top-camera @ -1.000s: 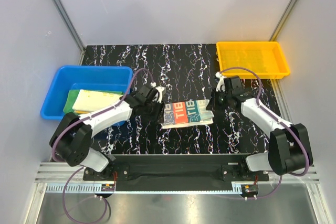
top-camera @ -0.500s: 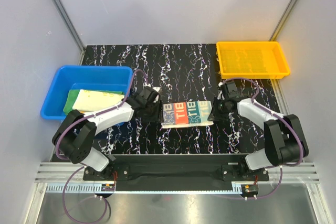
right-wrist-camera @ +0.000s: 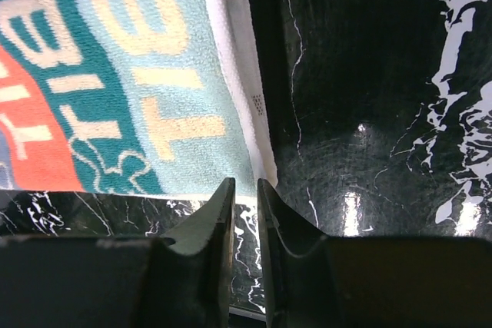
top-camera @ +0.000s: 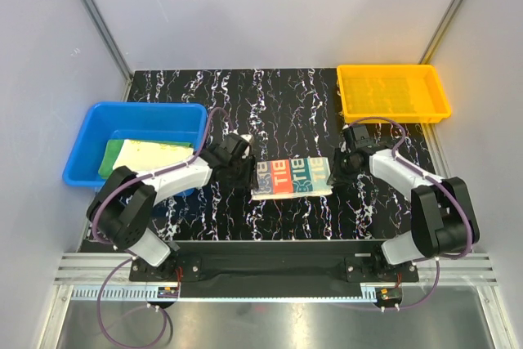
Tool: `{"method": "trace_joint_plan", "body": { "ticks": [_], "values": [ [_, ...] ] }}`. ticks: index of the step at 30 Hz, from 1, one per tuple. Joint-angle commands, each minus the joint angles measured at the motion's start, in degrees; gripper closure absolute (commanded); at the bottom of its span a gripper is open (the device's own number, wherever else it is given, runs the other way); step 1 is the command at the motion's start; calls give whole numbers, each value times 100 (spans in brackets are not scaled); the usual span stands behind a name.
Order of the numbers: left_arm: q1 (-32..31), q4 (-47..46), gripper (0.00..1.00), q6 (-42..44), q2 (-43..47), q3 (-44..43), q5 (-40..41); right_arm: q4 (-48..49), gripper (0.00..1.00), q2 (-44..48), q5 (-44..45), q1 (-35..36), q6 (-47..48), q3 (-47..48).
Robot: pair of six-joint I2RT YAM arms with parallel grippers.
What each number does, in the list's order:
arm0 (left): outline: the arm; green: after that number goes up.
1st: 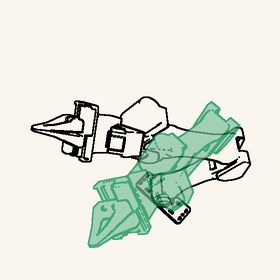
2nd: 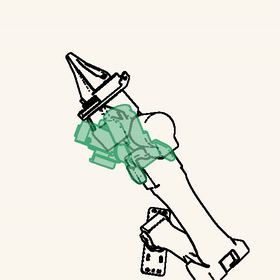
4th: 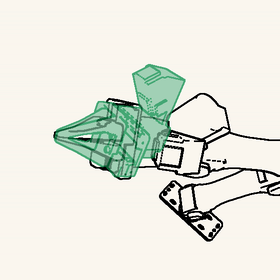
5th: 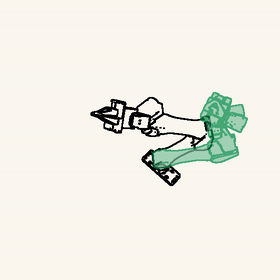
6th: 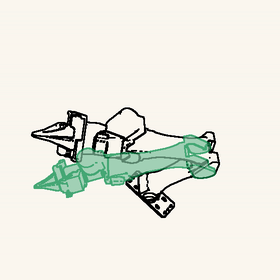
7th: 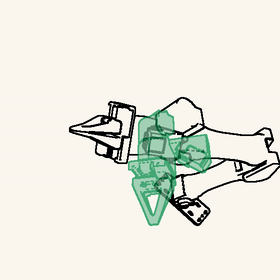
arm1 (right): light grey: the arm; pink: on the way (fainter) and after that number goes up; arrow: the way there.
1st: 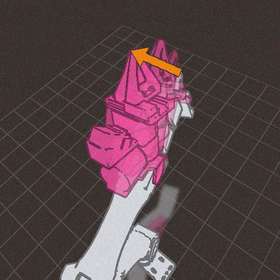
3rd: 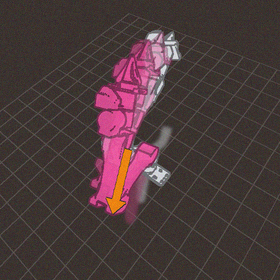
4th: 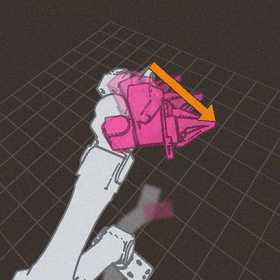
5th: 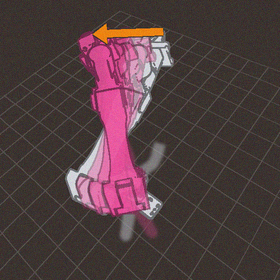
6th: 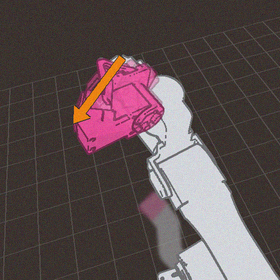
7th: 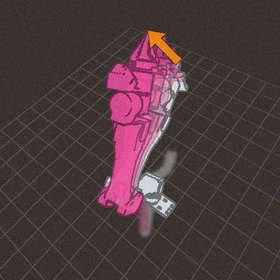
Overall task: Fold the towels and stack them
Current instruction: Fold the towel
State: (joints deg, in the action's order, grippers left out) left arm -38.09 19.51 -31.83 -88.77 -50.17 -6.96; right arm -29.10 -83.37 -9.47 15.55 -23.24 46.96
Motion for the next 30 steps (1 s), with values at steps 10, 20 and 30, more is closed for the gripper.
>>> {"method": "trace_joint_plan", "body": {
  "ticks": [10,20,30],
  "values": [
    [-23,-500,55,-183,-307,-45,-359,212,76,-250,60,18,206,6],
    [-32,-439,66,-218,-193,7,-359,-43,74,-108,297,-52,320,182],
    [-24,-299,88,-148,-307,-89,-332,370,72,-399,-204,-78,268,6]
  ]
}}
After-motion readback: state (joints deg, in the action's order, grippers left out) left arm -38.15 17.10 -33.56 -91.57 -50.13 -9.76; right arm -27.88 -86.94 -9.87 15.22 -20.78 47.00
